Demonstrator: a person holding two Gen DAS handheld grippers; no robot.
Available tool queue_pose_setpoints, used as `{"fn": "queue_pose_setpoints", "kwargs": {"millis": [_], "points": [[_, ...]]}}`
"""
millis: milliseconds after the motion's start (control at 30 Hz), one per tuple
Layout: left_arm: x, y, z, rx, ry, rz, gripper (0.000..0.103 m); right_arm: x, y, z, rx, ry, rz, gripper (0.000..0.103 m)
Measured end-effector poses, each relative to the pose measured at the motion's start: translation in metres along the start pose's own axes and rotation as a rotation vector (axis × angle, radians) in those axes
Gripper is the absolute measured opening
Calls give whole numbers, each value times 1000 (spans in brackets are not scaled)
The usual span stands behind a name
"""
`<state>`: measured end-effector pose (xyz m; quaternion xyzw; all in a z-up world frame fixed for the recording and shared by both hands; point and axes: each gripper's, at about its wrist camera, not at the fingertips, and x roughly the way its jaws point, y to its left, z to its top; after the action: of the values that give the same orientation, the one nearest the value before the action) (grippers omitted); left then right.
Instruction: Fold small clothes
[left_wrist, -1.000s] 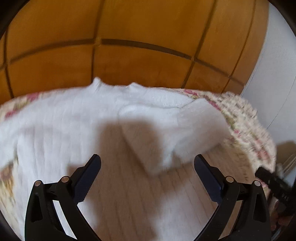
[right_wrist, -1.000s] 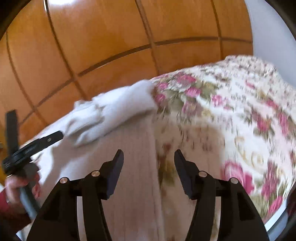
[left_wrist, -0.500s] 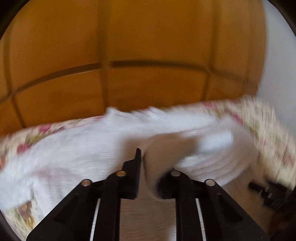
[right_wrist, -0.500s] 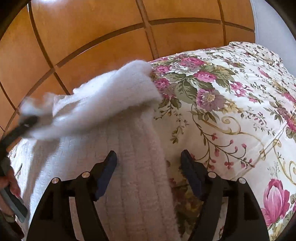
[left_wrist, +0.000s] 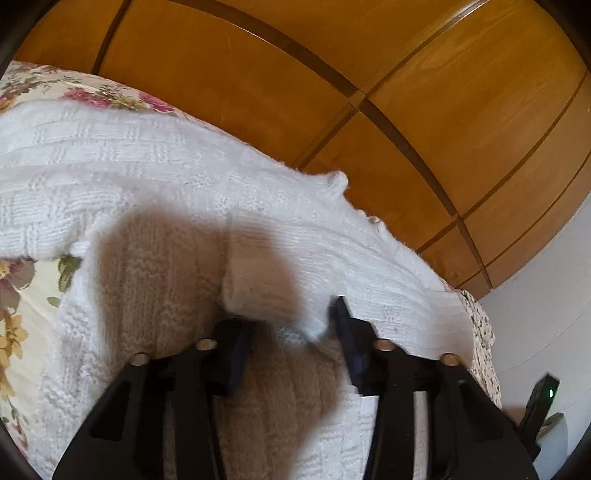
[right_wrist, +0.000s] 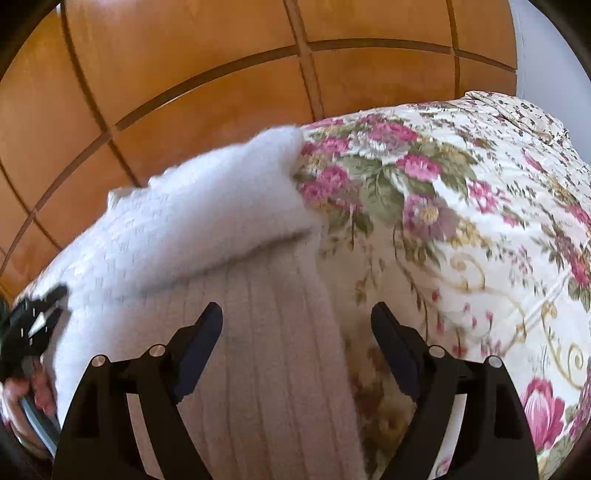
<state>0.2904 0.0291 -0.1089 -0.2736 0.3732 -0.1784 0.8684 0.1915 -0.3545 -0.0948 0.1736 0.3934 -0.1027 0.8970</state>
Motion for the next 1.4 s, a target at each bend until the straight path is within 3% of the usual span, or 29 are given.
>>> {"fn": "queue_pose_setpoints", "kwargs": {"millis": [100, 167, 200, 233, 267, 367, 433, 500, 533, 600, 633, 667, 700, 733, 800, 933, 1100, 1133, 1167, 1200, 1267, 1333, 1400], "points": [[5, 5, -1, -24, -3, -16, 31, 23, 9, 20, -39, 33, -71, 82], [6, 4, -1, -15, -2, -11, 31, 41, 11, 28, -53, 64, -111, 74], [6, 2, -1, -5, -1, -6, 31, 46, 9, 32, -33, 60, -105, 65], [6, 2, -1, 4, -2, -1, 33, 47, 5, 39, 5, 31, -87, 18], [6, 0, -2, 15, -1, -2, 34, 44, 3, 45, 13, 7, -105, 9], [7, 0, -1, 17, 3, -14, 34, 17, -1, 50, 20, -139, -182, 0], [7, 0, -1, 17, 6, -24, 34, 0, -12, 46, 28, -232, -309, 0], [7, 0, -1, 21, 11, -28, 37, 13, -39, 43, 84, -145, -357, 0], [7, -2, -2, 28, 11, -39, 44, 24, -62, 40, 171, -64, -325, 0], [7, -6, -2, 52, 12, -58, 56, 26, -92, 32, 317, -33, -204, 3], [6, -9, -3, 68, 13, -60, 60, 22, -97, 32, 339, -50, -125, 9], [7, -13, -4, 84, 14, -52, 61, 17, -96, 35, 326, -65, -89, 34], [7, -14, -5, 88, 15, -45, 61, 10, -88, 40, 286, -95, -56, 49], [7, -13, -5, 84, 14, -45, 61, 6, -81, 45, 263, -119, -19, 54], [5, -11, -5, 75, 8, -51, 61, 9, -70, 60, 256, -117, 131, 54], [3, -6, -6, 58, 3, -61, 61, 47, -56, 92, 305, -4, 273, 54], [5, -4, -7, 58, 3, -67, 61, 100, -39, 120, 282, 95, 324, 53], [4, -3, -7, 57, 2, -69, 61, 114, -37, 122, 303, 141, 347, 45], [4, -3, -7, 54, 2, -77, 62, 123, -37, 124, 322, 161, 360, 24], [3, -2, -7, 52, 1, -82, 62, 128, -35, 125, 327, 174, 382, 14], [3, -1, -7, 50, -2, -96, 65, 115, -20, 133, 219, 122, 312, 11], [2, -2, -8, 57, -3, -102, 67, 81, 4, 140, -7, -53, 122, 11], [3, -3, -8, 64, -2, -102, 69, 75, 13, 140, -134, -132, -15, 11]]}}
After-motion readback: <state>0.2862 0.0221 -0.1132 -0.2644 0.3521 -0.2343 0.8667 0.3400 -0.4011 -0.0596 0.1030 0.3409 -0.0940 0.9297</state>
